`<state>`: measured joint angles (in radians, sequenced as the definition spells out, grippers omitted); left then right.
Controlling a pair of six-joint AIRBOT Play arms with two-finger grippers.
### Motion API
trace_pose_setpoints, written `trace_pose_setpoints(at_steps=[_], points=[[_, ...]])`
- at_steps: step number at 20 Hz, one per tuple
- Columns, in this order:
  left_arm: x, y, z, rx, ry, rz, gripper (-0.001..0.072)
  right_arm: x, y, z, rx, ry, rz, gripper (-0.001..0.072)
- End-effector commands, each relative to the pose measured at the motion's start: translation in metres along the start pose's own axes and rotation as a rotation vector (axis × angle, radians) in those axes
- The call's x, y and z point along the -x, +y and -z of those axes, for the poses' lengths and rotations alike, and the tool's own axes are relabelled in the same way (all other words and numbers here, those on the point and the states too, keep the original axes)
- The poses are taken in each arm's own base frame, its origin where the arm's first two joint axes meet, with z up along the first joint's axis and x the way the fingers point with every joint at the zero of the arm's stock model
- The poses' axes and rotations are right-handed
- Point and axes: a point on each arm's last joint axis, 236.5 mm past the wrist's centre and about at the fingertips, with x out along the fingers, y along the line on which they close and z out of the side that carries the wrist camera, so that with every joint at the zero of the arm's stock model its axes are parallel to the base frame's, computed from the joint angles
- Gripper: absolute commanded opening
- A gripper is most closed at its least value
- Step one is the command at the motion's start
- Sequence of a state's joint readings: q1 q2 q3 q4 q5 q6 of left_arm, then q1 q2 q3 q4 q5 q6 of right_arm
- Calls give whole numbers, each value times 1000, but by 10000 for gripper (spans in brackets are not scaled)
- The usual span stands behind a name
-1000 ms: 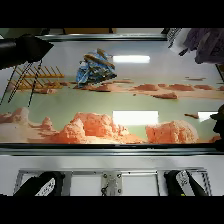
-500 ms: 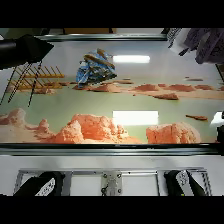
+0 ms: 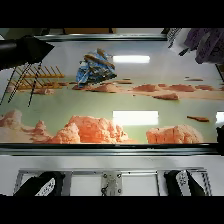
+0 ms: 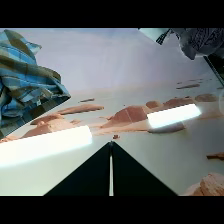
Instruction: Fold the clothes and pants, and hang the long-sleeved shirts on hangers.
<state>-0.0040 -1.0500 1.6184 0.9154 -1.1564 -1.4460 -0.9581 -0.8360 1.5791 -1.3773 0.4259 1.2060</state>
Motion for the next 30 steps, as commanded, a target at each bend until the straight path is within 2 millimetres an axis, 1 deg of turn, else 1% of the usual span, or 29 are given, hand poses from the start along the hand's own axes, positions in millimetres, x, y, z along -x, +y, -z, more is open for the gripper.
trace_pose_setpoints(at_steps=[1,5,9,11,13,15,17,18,20,22,23,28,30], points=[[0,0,0,0,1,0,11,5,-1,-6,-1,-11,2,6],[0,0,1,0,2,0,11,1,-4,0,33,3,16,6],[0,-1,8,0,33,4,11,-8,-5,12,58,30,23,6],[0,-1,12,0,52,6,11,-15,-7,23,77,54,30,7],[0,-2,14,0,57,7,11,-20,-22,35,28,78,68,6],[0,-2,13,0,57,7,11,-21,-48,46,-68,98,138,6],[0,-2,13,0,57,7,11,-18,-75,54,-93,111,207,6],[0,-2,13,1,56,8,11,-17,-84,58,-92,119,229,6],[0,-2,13,1,56,7,11,-19,-93,73,-106,157,248,6],[0,-2,13,2,56,9,11,-22,-94,92,-145,209,252,6],[0,-2,13,2,57,9,11,-24,-94,96,-156,216,248,6],[0,-2,13,2,57,10,11,-34,-92,111,-185,238,238,6],[0,-2,13,2,56,10,11,-36,-91,109,-191,224,234,6]])
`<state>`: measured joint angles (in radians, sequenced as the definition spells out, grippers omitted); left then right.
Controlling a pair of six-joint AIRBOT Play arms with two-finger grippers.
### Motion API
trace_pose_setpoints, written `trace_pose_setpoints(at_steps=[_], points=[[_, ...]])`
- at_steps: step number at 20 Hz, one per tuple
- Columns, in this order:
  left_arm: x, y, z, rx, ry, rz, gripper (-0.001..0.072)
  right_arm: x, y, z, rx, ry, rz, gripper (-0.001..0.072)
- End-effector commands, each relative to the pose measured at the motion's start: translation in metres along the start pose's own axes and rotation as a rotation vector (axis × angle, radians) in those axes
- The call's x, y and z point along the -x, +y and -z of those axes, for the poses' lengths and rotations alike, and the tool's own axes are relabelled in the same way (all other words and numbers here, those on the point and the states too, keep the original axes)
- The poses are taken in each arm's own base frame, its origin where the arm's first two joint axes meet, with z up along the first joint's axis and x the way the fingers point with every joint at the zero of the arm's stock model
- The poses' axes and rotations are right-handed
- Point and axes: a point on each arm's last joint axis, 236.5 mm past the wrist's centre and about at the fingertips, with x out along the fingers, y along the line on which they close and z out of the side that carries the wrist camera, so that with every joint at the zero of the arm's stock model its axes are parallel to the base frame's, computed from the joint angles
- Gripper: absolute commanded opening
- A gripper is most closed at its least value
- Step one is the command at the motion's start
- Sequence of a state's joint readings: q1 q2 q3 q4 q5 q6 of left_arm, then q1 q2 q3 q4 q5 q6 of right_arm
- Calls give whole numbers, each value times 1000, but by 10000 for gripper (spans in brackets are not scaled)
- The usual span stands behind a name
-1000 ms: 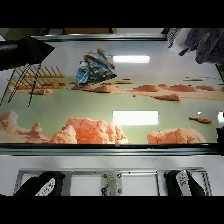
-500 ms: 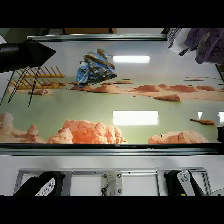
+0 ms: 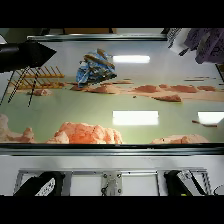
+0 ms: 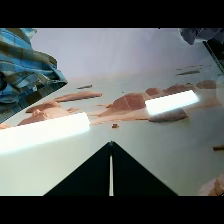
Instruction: Fold the clothes and pants, and hang the long-sleeved shirts on hangers.
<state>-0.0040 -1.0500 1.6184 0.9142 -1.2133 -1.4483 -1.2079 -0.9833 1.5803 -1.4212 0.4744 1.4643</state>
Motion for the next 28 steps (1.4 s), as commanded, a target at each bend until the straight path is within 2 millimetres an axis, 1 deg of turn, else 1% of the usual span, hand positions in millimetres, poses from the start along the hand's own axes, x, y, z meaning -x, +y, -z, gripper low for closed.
trace_pose_setpoints(at_steps=[1,3,6,7,8,10,11,12,13,17,19,21,22,24,28], points=[[0,-1,0,0,1,2,11,-4,3,-3,-19,-22,-8,7],[-2,-7,3,-10,9,15,11,-4,5,-15,-28,-74,-12,6],[-8,-25,9,-33,31,55,11,-8,5,-5,-27,-44,-13,6],[-11,-30,12,-41,39,67,11,-8,5,-7,-26,-51,-13,6],[-12,-33,14,-48,46,71,11,-7,4,-14,-27,-78,-10,6],[-13,-40,17,-56,53,85,11,-3,3,-36,-33,-167,-4,6],[-14,-41,17,-58,55,88,11,-1,3,-42,-47,-193,-6,6],[-13,-41,17,-57,55,89,11,-2,4,-42,-64,-197,-12,6],[-13,-41,17,-57,55,89,11,-4,4,-40,-73,-191,-15,6],[-13,-41,18,-57,56,89,11,-19,18,-23,-93,-156,-51,5],[-13,-42,19,-56,60,91,11,-25,33,-16,-88,-139,-81,6],[-13,-42,23,-57,77,93,11,-30,50,-6,-13,-122,-113,6],[-13,-42,25,-57,89,94,11,-33,56,-2,-3,-113,-126,6],[-12,-43,32,-58,115,97,11,-38,62,5,-6,-98,-136,6],[-12,-43,36,-59,133,99,11,-41,60,11,-1,-83,-134,6]])
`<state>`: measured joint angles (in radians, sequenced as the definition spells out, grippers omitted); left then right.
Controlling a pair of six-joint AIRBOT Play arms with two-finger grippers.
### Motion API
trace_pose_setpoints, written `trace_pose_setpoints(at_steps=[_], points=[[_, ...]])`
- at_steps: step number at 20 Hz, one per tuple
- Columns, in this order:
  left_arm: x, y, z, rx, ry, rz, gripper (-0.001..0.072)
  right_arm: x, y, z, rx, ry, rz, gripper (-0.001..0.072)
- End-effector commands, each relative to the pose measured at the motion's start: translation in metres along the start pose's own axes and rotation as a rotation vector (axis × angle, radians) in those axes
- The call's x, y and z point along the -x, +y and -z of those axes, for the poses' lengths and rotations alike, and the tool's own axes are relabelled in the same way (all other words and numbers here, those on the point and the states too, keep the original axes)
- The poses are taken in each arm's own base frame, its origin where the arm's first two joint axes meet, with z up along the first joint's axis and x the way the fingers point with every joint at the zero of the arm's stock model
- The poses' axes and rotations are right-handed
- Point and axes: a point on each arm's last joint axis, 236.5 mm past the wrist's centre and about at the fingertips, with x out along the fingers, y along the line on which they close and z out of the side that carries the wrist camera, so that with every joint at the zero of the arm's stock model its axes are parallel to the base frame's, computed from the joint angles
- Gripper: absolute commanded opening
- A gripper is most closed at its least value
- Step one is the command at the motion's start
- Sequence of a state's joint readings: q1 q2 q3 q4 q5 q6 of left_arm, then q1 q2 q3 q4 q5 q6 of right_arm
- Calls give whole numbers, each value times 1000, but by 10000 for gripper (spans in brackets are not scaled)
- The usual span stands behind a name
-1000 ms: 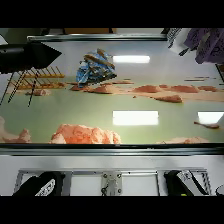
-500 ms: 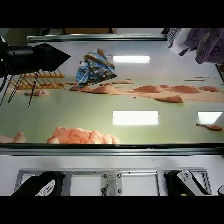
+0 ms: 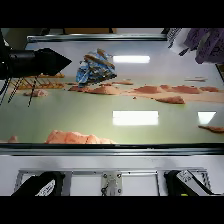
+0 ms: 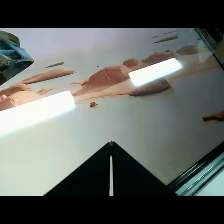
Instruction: Fold the clothes and pants, and hang the long-sleeved shirts on hangers.
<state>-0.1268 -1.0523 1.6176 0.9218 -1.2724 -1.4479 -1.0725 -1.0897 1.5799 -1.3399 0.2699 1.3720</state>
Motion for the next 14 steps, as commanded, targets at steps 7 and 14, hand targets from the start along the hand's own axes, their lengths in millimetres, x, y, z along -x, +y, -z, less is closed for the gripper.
trace_pose_setpoints(at_steps=[7,14], points=[[0,-1,8,0,33,5,11,-6,2,34,13,114,-16,21],[0,-2,13,0,56,8,11,4,0,-1,17,9,-2,615]])
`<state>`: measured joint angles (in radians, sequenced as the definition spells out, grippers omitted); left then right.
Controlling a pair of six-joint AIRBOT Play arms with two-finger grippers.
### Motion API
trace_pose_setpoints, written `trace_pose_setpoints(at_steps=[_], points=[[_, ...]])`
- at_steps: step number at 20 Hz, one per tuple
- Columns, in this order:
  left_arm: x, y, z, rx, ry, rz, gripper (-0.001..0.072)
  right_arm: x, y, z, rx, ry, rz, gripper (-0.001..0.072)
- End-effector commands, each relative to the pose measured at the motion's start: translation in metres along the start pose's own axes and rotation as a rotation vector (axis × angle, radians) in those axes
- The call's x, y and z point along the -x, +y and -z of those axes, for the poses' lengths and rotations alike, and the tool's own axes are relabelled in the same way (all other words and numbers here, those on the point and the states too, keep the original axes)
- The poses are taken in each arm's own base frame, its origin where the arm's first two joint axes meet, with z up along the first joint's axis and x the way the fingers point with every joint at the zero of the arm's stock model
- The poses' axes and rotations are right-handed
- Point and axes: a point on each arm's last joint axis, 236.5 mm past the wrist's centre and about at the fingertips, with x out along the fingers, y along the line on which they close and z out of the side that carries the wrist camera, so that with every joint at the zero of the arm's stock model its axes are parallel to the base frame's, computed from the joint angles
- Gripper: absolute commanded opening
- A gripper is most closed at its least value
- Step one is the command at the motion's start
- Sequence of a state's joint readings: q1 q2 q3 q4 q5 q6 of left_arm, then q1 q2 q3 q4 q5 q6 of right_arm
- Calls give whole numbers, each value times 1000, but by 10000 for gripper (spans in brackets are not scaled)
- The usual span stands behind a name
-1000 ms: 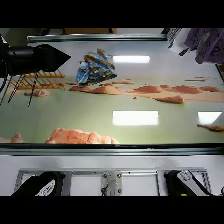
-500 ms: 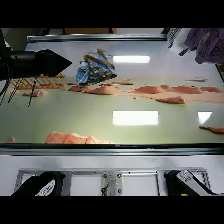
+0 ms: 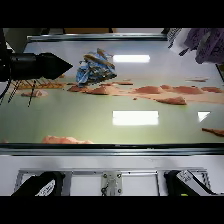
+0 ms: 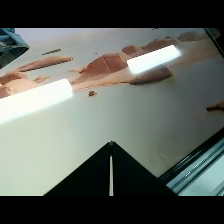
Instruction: Fold the clothes and pants, and hang the long-sleeved shirts on hangers.
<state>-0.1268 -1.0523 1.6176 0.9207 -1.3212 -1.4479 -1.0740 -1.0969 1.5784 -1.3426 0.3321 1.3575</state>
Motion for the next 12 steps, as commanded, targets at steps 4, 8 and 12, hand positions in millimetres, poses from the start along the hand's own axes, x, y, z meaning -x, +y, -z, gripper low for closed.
trace_pose_setpoints(at_steps=[4,8,12], points=[[0,0,2,-1,8,0,11,43,12,-66,-108,-154,-40,615],[0,0,2,-1,8,0,11,74,57,-92,-239,-179,-186,614],[0,1,2,-2,8,-3,11,99,151,-54,-243,37,-452,614]])
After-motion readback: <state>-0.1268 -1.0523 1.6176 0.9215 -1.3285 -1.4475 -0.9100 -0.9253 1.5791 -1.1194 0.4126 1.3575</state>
